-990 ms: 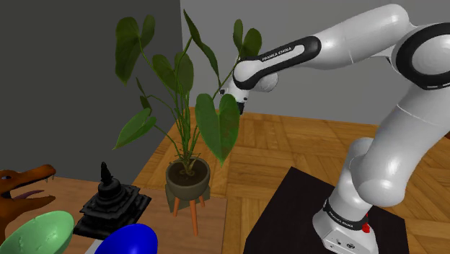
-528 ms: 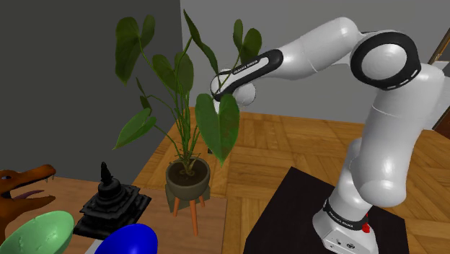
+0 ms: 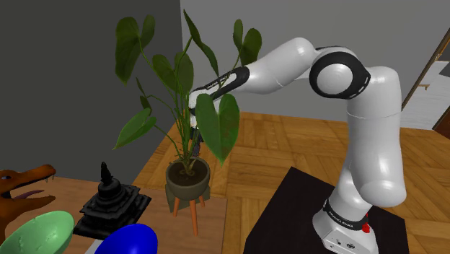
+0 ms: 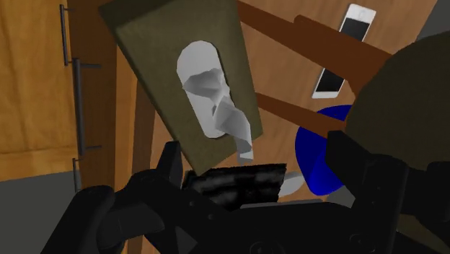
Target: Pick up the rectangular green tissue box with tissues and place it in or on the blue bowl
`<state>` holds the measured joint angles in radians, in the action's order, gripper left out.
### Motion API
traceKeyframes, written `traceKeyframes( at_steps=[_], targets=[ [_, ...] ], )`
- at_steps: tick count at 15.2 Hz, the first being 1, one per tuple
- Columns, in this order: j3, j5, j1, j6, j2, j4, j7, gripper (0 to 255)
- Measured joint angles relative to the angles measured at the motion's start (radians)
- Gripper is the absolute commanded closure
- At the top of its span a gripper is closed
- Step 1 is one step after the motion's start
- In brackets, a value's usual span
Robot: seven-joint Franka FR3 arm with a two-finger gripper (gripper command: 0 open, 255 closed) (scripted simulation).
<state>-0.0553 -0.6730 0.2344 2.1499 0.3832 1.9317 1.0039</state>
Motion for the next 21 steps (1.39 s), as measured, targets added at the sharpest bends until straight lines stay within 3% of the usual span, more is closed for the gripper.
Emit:
traceKeyframes(
  at_steps=[4,17,18,21],
  targets=[
    [0.039,-0.039,0.002,-0.004,0.123,-0.108,0.053,0],
    [0.064,-0.07,0.022,0.057,0.189,-0.118,0.073,0],
    [0.064,-0.07,0.022,0.057,0.189,-0.118,0.073,255],
    [0.065,-0.07,0.023,0.056,0.187,-0.118,0.073,255]
  ],
)
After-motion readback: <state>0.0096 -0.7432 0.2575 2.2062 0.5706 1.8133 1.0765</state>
